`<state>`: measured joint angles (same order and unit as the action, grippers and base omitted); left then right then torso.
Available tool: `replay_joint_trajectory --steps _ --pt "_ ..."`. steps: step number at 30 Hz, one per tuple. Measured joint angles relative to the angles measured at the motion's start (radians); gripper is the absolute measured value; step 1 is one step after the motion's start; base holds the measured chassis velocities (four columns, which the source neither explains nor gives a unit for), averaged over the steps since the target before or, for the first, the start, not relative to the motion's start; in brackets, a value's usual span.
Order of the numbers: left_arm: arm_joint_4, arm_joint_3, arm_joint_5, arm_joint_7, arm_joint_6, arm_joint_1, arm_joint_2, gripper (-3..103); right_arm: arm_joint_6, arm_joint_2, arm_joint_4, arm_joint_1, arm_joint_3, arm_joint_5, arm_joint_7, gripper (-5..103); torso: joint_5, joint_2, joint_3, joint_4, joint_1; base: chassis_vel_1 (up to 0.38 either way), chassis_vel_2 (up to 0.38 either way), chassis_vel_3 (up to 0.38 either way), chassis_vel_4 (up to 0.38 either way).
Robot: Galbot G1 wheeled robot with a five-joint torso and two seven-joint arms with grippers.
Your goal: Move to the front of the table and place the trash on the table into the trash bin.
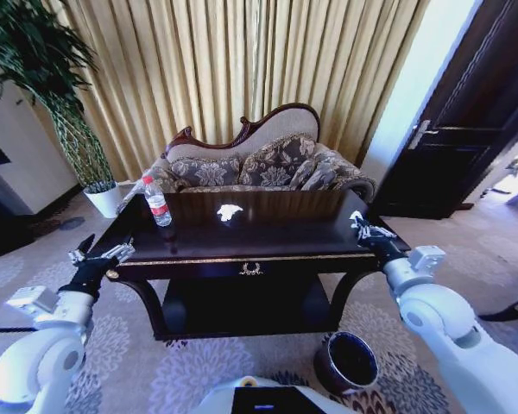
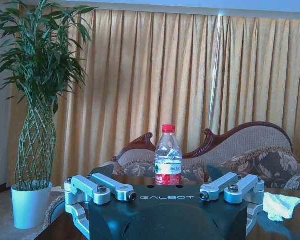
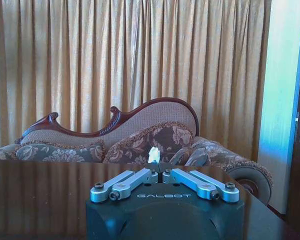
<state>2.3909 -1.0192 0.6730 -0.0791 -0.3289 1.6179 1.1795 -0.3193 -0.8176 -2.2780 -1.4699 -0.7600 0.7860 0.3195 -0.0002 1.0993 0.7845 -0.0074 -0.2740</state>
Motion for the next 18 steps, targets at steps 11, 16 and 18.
replay_joint_trajectory --steps 11,16,18 --pt "0.000 0.000 0.000 0.000 0.000 0.000 0.000 100 0.000 0.000 0.001 0.001 0.001 0.001 0.000 0 -0.0001 0.000 0.000 0.0000 0.000 0.068 -0.078 -0.076 0.081" --pt "0.000 0.000 0.000 0.000 0.000 0.000 0.000 100 0.000 0.001 0.001 0.001 0.001 0.001 0.000 0 0.0000 0.000 0.000 0.0000 0.000 0.088 -0.082 -0.086 0.083" --pt "0.000 0.000 0.000 0.000 0.000 0.000 0.000 100 0.000 0.001 0.001 0.001 0.002 0.001 0.000 0 0.0000 0.000 0.000 0.0000 0.000 0.081 -0.093 -0.086 0.087"
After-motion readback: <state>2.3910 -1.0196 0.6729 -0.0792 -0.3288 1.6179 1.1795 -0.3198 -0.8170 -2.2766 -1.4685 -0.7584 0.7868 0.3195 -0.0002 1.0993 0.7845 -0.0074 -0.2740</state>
